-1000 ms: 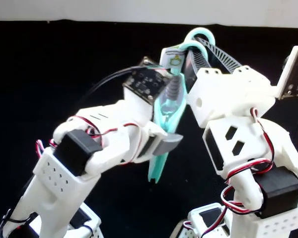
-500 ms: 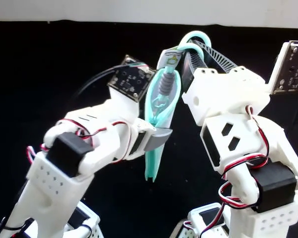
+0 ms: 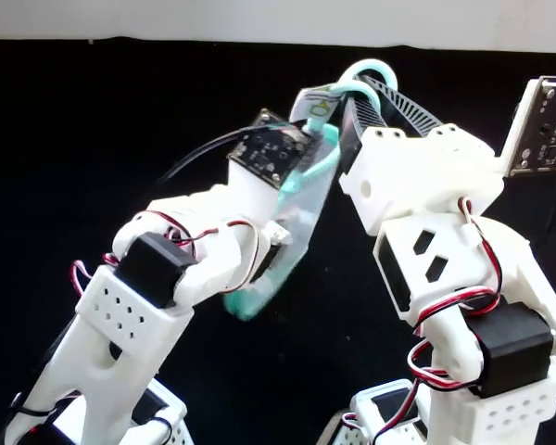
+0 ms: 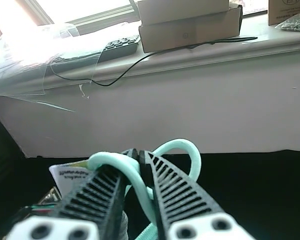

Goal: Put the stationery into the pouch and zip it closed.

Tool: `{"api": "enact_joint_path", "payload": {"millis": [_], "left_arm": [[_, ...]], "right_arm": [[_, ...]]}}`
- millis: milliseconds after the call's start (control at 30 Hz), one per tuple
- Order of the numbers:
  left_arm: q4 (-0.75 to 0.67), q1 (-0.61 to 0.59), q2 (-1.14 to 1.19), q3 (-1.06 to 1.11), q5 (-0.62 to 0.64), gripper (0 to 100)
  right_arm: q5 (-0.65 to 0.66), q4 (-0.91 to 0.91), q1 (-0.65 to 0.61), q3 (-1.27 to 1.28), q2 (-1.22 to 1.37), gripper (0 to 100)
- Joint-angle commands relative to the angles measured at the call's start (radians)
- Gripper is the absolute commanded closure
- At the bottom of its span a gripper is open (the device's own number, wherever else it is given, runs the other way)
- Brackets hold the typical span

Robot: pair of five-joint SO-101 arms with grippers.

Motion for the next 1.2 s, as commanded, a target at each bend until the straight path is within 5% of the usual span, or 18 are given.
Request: {"api": "enact_joint_path", "payload": {"millis": [0, 367, 867, 1033, 1167], "left_arm": [[-0.011, 0.013, -0.004, -0.030, -0.080, 99], [0.101, 0.015, 0.002, -0.183, -0.083, 77], [0.143, 0.012, 0.004, -0.193, -0.083, 77], [0.133, 0.008, -0.004, -0.203, -0.094, 99], [0.141, 0.007, -0.004, -0.203, -0.190, 100]], "right_arm": [[-0.006, 0.001, 0.010, -0.004, -0.016, 99.1], [-0.006, 0.002, 0.010, -0.002, -0.016, 99.1], [-0.006, 0.028, 0.025, -0.002, -0.018, 99.1], [-0.006, 0.028, 0.025, -0.002, -0.018, 99.1], [0.017, 0.030, 0.041, 0.005, -0.018, 99.1]]}}
